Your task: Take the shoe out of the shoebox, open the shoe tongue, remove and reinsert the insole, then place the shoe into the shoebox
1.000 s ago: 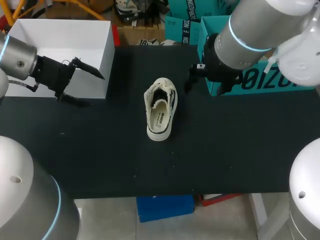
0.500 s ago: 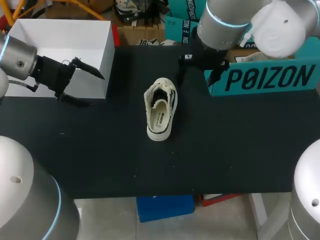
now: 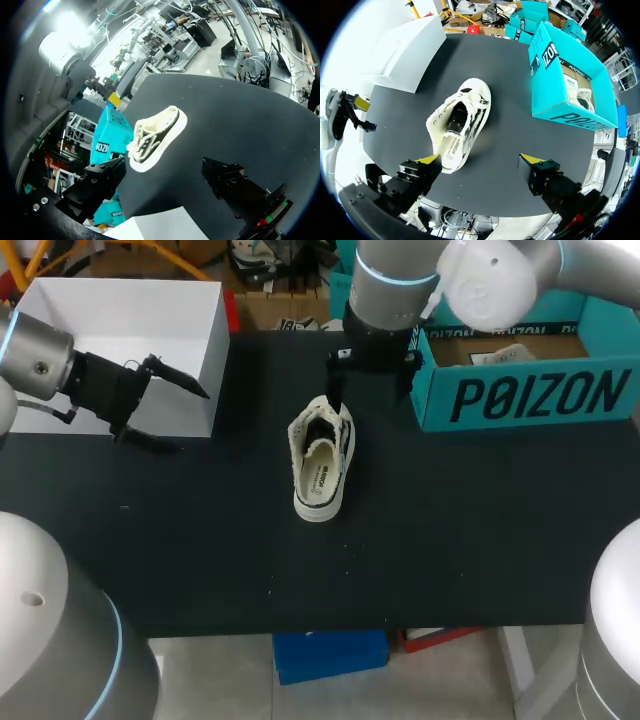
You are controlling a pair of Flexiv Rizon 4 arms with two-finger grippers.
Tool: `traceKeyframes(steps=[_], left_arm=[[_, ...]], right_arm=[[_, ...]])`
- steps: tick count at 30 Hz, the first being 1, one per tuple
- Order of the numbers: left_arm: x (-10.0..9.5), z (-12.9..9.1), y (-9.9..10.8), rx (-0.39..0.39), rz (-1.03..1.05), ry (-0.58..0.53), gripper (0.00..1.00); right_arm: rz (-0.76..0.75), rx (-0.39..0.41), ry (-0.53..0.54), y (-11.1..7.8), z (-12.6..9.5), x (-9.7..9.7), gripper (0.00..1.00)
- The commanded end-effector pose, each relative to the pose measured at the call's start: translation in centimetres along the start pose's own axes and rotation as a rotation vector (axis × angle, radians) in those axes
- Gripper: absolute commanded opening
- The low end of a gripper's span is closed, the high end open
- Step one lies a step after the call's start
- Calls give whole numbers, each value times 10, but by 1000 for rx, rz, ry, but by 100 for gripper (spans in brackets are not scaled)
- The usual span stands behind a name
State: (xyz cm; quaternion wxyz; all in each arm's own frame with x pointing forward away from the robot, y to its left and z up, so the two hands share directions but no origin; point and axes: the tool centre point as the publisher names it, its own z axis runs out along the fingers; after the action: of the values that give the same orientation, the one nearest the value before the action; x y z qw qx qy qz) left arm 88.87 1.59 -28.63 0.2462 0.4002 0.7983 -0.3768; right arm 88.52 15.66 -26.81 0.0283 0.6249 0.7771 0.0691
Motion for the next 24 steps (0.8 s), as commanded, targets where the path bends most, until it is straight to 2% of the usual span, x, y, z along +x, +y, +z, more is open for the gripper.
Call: traceKeyframes(steps=[1, 15, 24], left_arm=[[1, 1, 0, -5, 2, -3, 100], [1, 1, 0, -5, 2, -3, 100], [1, 1, 0, -5, 2, -3, 100]], right_arm=[[-4, 140, -41, 15, 18, 12, 100], [27, 178, -55, 11, 56, 12, 100], [39, 188, -54, 12, 67, 5, 100]])
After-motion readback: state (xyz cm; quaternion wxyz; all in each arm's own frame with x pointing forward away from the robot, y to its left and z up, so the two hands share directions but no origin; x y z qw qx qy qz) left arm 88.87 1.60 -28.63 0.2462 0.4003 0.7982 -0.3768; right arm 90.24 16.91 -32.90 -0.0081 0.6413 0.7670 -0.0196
